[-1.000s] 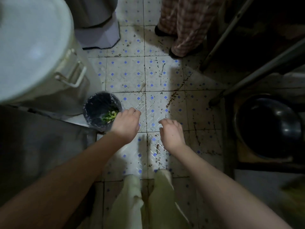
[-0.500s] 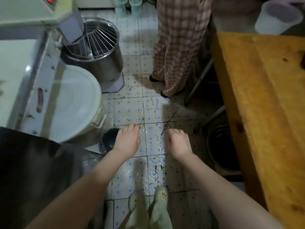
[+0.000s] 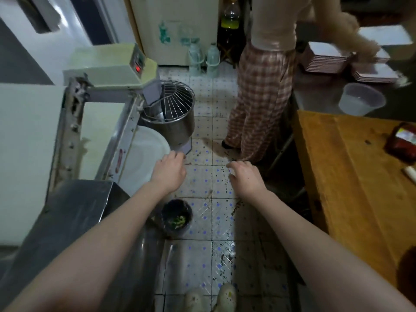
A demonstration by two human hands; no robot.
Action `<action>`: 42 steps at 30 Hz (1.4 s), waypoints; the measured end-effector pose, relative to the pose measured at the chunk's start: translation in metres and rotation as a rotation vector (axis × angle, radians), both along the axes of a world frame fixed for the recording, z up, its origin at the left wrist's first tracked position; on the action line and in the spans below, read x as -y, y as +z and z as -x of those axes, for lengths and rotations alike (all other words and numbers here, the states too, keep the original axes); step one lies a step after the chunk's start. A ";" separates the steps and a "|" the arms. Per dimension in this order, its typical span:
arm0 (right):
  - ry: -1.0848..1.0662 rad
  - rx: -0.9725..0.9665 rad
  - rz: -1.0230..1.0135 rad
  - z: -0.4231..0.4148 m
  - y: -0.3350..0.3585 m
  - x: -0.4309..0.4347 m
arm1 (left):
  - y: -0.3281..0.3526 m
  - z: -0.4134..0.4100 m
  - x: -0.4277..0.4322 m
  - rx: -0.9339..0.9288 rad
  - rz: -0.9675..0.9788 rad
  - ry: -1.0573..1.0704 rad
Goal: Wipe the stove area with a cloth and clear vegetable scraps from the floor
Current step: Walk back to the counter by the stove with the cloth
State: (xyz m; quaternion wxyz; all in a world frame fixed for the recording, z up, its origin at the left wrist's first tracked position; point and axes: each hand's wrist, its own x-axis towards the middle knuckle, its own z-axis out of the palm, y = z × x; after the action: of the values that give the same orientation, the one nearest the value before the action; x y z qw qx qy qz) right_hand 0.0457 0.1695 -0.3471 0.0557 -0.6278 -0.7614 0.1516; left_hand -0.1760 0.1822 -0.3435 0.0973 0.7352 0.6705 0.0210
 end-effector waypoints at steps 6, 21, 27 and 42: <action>0.105 -0.015 -0.126 0.038 0.052 -0.024 | 0.045 0.033 -0.009 0.015 -0.081 0.024; 0.527 -0.121 -0.222 0.158 0.111 -0.101 | 0.099 0.125 0.023 -0.032 -0.210 0.468; 0.812 -0.191 -0.199 0.233 0.126 -0.105 | 0.108 0.151 0.089 -0.132 -0.171 0.772; 1.407 -0.224 -0.206 0.372 0.128 0.073 | 0.119 0.159 0.339 -0.239 -0.078 1.383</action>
State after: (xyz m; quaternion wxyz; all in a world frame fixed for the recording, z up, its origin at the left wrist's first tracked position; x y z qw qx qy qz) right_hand -0.3264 0.0969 -0.2191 0.0816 0.0394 -0.9856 0.1427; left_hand -0.3354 -0.1565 -0.2249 -0.0390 0.1404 0.9891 0.0214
